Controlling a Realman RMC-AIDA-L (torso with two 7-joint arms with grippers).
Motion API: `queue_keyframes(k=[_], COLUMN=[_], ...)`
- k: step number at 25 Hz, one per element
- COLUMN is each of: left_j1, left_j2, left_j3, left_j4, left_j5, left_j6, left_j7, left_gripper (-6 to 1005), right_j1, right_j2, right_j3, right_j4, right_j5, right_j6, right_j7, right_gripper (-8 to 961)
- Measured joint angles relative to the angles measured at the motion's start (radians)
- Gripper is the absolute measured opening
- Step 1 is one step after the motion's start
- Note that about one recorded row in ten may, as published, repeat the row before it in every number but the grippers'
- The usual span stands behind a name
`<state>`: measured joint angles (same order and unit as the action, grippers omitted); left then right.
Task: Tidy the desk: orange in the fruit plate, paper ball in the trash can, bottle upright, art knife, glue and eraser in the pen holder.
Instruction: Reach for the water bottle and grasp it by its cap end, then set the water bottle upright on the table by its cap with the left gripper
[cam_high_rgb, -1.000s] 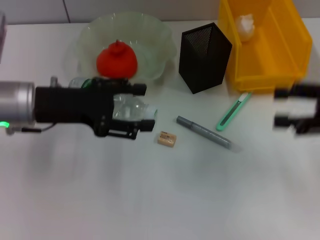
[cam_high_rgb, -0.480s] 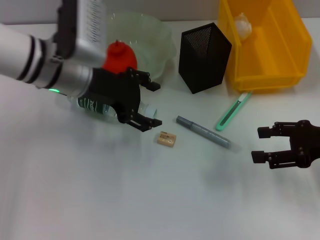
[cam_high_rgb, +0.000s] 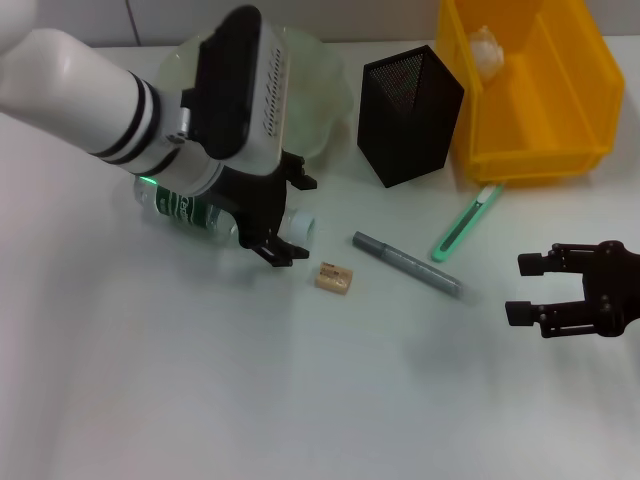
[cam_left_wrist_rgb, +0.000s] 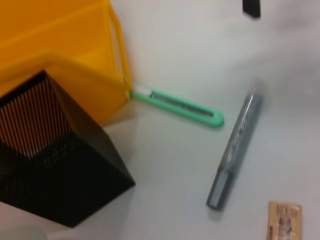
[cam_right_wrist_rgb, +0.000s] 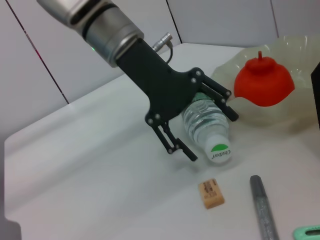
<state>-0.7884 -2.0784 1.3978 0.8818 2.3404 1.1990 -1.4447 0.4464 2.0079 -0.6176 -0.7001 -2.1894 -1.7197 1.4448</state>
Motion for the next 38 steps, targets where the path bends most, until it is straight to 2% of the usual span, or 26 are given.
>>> queue_keyframes(k=[8,10,13,24,27,30,33,35,36,37,38], left_j1=[0.003,0.010,0.012,0.022,0.032,0.054,0.090,0.120,0.150,0.150,0.163], left_j2=[0.000,0.000,0.000,0.000,0.000,0.001,0.006,0.006,0.007,0.007,0.008], left_j3=[0.080,0.140,0.169,0.190,0.190,0.176,0.125,0.069,0.006,0.006,-0.031], left_j4=[0.001,0.003,0.007,0.045,0.067,0.124,0.210,0.264,0.308,0.308,0.325], left_j5=[0.046,0.048,0.048,0.072,0.072,0.061,0.029,-0.008,-0.057,-0.057,-0.084], left_j6=[-0.061,-0.094,-0.103,-0.121,-0.115,-0.071,0.003,0.053,0.101,0.101,0.124], left_j7=[-0.025,-0.025,-0.025,-0.040,-0.050,-0.086,-0.142,-0.160,-0.170,-0.170,-0.177], left_gripper=[861,860,860,557,523,489,455,432,432,432,432], right_j1=[-0.003,-0.003,-0.003,-0.001,0.001,0.004,0.006,0.008,0.011,0.011,0.011], right_j2=[0.001,0.001,0.002,-0.001,-0.002,-0.003,-0.004,-0.005,-0.005,-0.005,-0.005], right_j3=[0.003,0.003,0.004,0.020,0.028,0.032,0.032,0.032,0.032,0.032,0.032], right_j4=[-0.011,-0.012,-0.012,-0.013,-0.013,-0.013,-0.013,-0.013,-0.013,-0.013,-0.013], right_j5=[0.001,0.003,0.003,0.005,0.005,0.009,0.016,0.020,0.021,0.021,0.021], right_j6=[-0.003,-0.003,-0.003,-0.009,-0.015,-0.024,-0.036,-0.041,-0.042,-0.042,-0.042], right_j7=[0.004,0.006,0.008,0.016,0.016,0.017,0.017,0.017,0.017,0.017,0.017], right_gripper=[817,817,817,816,816,816,816,816,816,816,816])
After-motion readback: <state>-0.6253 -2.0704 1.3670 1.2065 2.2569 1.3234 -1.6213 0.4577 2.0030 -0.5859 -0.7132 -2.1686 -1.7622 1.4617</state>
